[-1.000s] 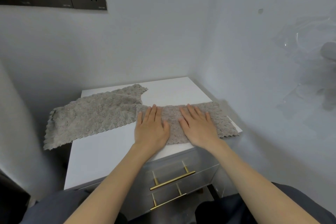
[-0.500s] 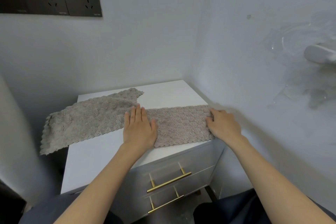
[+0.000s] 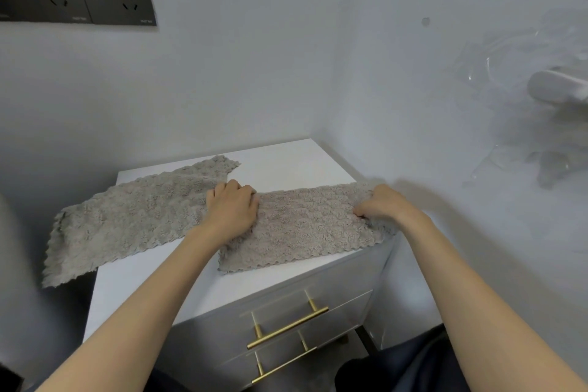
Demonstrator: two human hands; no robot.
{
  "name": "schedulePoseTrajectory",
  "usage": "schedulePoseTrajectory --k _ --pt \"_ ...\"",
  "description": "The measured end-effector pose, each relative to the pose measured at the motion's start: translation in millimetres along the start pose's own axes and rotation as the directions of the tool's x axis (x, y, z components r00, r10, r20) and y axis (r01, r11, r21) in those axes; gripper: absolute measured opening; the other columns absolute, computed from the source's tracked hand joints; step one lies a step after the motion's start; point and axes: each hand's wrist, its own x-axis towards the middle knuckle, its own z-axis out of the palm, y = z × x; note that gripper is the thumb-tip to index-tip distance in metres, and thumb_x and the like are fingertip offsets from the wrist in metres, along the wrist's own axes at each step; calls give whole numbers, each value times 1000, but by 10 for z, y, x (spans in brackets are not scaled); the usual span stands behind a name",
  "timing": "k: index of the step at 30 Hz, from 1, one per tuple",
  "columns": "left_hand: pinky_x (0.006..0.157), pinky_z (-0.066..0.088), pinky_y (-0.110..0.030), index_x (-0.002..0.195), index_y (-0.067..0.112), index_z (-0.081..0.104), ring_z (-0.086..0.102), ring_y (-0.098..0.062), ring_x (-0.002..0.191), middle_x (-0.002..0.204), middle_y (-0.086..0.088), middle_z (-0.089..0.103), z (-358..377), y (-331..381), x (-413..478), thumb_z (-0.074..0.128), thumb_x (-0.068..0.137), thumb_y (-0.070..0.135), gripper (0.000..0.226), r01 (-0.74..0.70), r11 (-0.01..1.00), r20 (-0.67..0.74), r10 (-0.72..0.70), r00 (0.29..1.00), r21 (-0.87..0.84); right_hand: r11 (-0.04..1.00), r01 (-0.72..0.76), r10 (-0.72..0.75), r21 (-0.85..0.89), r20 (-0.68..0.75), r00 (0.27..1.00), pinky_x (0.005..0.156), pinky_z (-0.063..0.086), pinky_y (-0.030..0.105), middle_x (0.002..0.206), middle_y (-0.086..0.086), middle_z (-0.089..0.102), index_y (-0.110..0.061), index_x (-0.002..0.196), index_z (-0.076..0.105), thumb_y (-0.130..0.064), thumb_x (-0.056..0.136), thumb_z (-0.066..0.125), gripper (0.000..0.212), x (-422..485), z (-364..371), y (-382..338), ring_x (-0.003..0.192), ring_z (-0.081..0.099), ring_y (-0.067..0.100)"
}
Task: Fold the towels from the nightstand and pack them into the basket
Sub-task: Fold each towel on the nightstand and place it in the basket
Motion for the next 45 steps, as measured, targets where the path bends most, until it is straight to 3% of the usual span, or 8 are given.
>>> schedulePoseTrajectory --k 4,8,14,20,24,31,38,45 --pt "92 34 -37 122 15 57 50 -27 110 106 -5 59 -53 -56 74 40 99 36 35 -11 998 38 14 999 -54 987 6 -19 -159 -81 996 77 34 32 78 1 50 -19 69 41 -17 76 59 20 -9 -41 -75 83 50 24" --pt "78 34 -32 99 13 59 55 -22 86 80 1 56 -134 -60 71 48 96 36 26 -19 997 23 21 1000 -70 968 70 -130 -240 -245 961 86 37 34 104 6 60 -15 111 47 -13 82 56 30 -17 -54 -189 103 58 27" --pt "62 28 -29 80 14 46 40 -19 69 76 -7 47 -227 58 -60 57 90 32 23 -66 983 18 70 997 -174 922 254 -381 -293 -557 738 61 32 30 82 3 56 -13 121 43 4 85 42 40 110 52 -425 70 50 25" --pt "47 34 -20 76 13 47 41 -19 58 71 -8 44 -252 94 -168 65 84 29 25 133 859 220 -24 975 -495 854 489 -484 -176 -612 626 65 43 34 96 3 67 -18 120 50 -6 96 41 28 270 221 -733 83 59 26" --pt "48 39 -19 81 13 50 46 -16 58 75 -8 49 -254 98 -164 65 87 34 26 179 818 243 -50 969 -547 747 661 -567 -71 -586 579 72 43 32 89 -1 65 -18 118 54 -5 93 44 30 321 277 -926 83 58 23" --pt "54 59 -29 83 9 53 72 -24 63 86 -6 67 -244 167 -225 67 87 17 16 319 592 365 -45 930 -740 662 749 -700 -22 -376 607 112 28 34 157 2 25 -21 140 41 5 91 41 55 401 383 -934 141 29 18" --pt "71 58 -42 82 12 41 71 -31 65 76 -19 72 -201 150 -305 62 90 33 30 229 784 323 -39 946 -577 753 651 -652 -95 -237 720 87 48 36 132 -1 57 -23 111 64 -7 93 44 31 308 317 -750 109 59 23" --pt "69 51 -35 114 16 38 61 -19 79 89 2 61 -172 72 -433 57 86 56 52 17 984 22 -14 1000 -179 734 679 -678 -19 42 734 85 52 32 87 -11 66 -26 86 69 -10 85 61 18 -151 194 -509 85 63 7"
